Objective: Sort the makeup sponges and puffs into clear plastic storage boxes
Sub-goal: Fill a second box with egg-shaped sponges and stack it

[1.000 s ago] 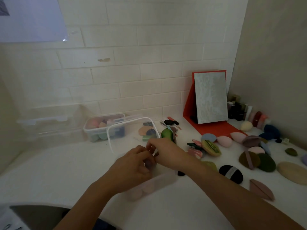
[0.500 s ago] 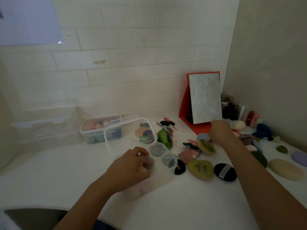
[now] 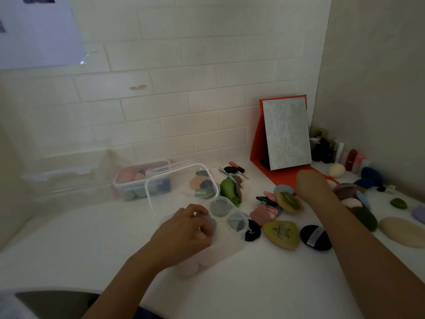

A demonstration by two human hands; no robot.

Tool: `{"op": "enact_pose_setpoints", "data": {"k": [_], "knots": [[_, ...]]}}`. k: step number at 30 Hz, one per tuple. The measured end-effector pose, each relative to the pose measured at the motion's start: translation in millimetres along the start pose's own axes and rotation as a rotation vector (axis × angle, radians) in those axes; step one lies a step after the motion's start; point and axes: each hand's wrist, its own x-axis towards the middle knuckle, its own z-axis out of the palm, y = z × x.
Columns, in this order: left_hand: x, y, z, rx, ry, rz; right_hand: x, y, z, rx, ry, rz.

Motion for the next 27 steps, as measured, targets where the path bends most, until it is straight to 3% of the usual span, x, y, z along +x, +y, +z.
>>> {"op": "enact_pose_setpoints", "data": {"k": [4, 8, 11, 14, 17, 23, 27], "knots": [[0.8, 0.3, -0.1, 0.002, 0.000, 0.005, -15.2, -16.2, -48.1, 0.248, 0.133, -0.084], [1.2, 0.1, 0.8, -0.004, 0.000, -0.002, -67.5, -55.2, -93.3, 0.695, -0.109, -0.494], [0.4, 0.1, 0.7, 0.011, 0.003, -0.001, -98.4, -82.5, -90.2, 0.611, -0.234, -0.728], [-0.4, 1.2, -0.2, 0.021, -0.002, 0.004, -108.8, -106.8, -69.7, 0.453, -0.228, -0.842], [0.6, 3.9, -0.7, 0.020, 0.005, -0.002, -111.6, -120.4, -49.3, 0.299, -0.219, -0.859], [1.0, 2.8, 1.0, 0.011, 0.023, -0.005, -114.9, -120.5, -40.4, 0.348, -0.294, -0.911], [0.4, 3.3, 2.5, -0.049, 0.096, -0.013, -114.4, -122.2, -36.8, 0.355, -0.245, -0.897]]}}
